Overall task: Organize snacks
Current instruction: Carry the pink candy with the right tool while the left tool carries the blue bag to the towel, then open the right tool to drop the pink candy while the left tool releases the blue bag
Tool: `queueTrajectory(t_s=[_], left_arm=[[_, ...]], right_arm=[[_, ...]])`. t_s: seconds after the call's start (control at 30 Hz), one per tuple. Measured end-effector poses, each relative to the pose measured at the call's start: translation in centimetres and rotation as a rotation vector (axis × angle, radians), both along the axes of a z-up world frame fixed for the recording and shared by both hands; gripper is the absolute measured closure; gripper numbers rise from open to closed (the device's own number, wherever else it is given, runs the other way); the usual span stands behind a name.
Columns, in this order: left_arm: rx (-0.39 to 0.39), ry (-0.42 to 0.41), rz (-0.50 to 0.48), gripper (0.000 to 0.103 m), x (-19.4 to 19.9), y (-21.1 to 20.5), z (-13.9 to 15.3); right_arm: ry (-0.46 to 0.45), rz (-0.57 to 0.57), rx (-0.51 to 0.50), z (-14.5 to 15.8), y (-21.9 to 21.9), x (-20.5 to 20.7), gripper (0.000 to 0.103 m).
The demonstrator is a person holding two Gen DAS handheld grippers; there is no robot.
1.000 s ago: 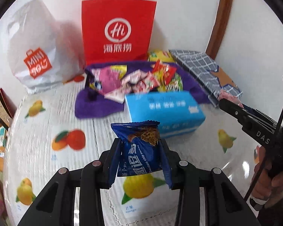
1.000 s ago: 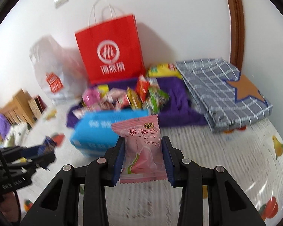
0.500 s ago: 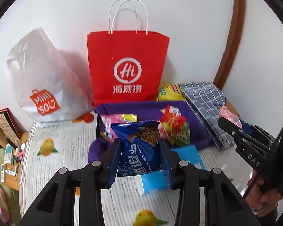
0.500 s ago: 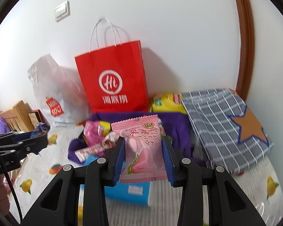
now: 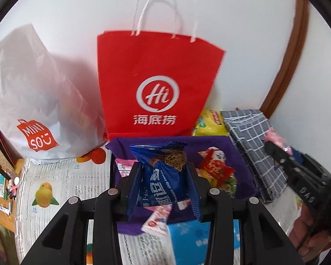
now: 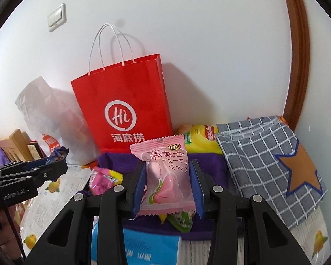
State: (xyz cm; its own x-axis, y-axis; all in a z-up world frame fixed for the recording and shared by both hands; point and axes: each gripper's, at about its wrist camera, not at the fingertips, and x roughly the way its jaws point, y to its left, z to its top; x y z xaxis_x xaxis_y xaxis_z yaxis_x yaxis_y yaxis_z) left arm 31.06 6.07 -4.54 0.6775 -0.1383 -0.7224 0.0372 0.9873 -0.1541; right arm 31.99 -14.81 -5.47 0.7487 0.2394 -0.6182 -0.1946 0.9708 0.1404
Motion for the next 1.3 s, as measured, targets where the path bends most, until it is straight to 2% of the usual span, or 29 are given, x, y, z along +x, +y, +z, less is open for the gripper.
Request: queueTrajectory(t_s=[0.2, 0.43, 0.6, 0.8, 1.1, 1.3], left_arm=[[-0.039, 0.050, 0.017, 0.065, 2.4, 1.1, -1.3], [-0.014, 0.114, 0.000, 0.065, 4.8, -0.5, -4.4], [0.007, 0.155, -0.011, 0.065, 6.0, -1.4, -6.2], [0.009, 0.194, -0.007, 0.065, 6.8, -1.5, -7.9], [0.001, 0.226, -0.008, 0.065, 7.4, -1.5, -9.0], [0.006, 0.237, -0.011, 0.065, 7.6, -1.5, -9.1]], right_arm=[[0.006, 0.018, -0.001, -0.4, 0.2, 2.8, 0.065], [0.097, 0.051, -0.039, -4.3, 0.7, 5.6, 0.065], [0.137, 0.062, -0.077, -6.0, 0.7, 6.6, 0.065], [0.180, 0.080, -0.114, -7.7, 0.9, 7.2, 0.064], [0.239, 0.155, -0.079, -8.5, 2.0, 7.0, 0.064], [0.260, 0.172, -0.181, -10.2, 3.8, 6.8, 0.064]])
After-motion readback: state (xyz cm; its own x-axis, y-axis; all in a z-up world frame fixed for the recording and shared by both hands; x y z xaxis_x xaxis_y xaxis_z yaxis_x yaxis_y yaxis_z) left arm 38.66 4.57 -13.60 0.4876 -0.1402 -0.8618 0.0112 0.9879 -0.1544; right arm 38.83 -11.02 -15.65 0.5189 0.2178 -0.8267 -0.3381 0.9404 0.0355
